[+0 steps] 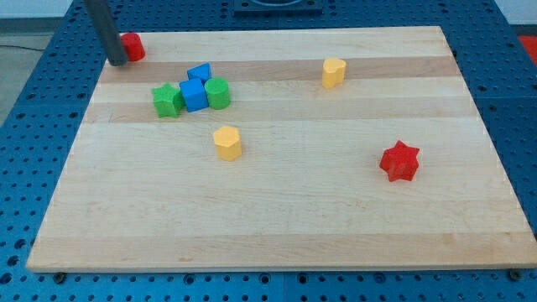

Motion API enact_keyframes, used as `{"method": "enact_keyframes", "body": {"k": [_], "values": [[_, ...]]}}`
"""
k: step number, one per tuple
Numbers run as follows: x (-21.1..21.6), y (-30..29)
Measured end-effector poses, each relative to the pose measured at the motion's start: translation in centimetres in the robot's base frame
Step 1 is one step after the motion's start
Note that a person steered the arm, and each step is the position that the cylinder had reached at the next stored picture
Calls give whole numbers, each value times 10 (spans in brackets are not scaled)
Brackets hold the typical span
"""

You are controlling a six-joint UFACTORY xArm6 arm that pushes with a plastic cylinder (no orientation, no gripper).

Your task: Move the red circle to the top left of the board

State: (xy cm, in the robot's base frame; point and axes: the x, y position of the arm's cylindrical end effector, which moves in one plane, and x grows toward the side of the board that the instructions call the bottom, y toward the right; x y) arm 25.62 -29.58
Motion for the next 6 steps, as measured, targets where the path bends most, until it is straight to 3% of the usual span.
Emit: {"method": "enact_keyframes", "body": {"k": [1, 2, 3, 5, 6], "values": [[-7, -6], [-5, 74], [-14, 100], [-65, 36], [-9, 41]]}}
